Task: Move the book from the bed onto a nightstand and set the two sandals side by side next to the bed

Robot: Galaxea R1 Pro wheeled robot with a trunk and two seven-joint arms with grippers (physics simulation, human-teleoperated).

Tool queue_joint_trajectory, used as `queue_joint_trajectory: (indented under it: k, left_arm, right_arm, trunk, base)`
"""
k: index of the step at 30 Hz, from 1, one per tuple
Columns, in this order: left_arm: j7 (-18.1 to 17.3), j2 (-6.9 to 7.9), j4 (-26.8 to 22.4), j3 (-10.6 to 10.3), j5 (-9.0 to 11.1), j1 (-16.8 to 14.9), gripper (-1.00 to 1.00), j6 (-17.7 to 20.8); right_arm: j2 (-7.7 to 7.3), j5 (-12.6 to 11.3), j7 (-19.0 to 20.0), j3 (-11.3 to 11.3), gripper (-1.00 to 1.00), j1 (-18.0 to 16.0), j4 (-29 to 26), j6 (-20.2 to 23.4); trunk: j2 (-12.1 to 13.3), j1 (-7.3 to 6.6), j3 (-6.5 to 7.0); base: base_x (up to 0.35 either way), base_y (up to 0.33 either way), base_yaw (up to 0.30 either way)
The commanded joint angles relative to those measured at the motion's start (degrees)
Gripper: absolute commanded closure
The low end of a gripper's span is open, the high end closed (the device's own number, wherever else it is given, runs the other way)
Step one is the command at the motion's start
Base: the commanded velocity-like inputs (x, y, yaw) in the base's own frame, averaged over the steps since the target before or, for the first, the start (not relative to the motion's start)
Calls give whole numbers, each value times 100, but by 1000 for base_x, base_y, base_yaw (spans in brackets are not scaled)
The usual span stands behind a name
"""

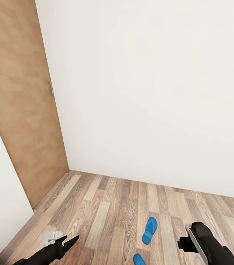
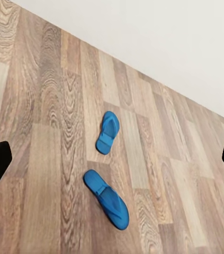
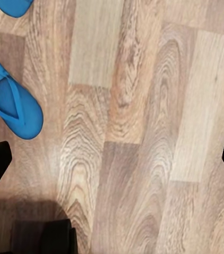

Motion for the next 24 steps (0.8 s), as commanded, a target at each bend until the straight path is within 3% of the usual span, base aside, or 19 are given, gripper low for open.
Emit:
queue_joint_trajectory:
  k: [1, 24]
  left_arm:
    - [-12, 0, 0, 4, 42, -3, -100, 51]
    - [-12, 0, 2, 4, 48, -3, -100, 54]
  right_arm:
    - [0, 0, 2, -4, -100, -3, -6, 23]
    - [23, 53, -7, 24, -100, -3, 2, 23]
  trunk:
    - [-44, 22, -24]
    - [-967, 527, -437]
  base:
    - [0, 0, 0]
    - [0, 0, 0]
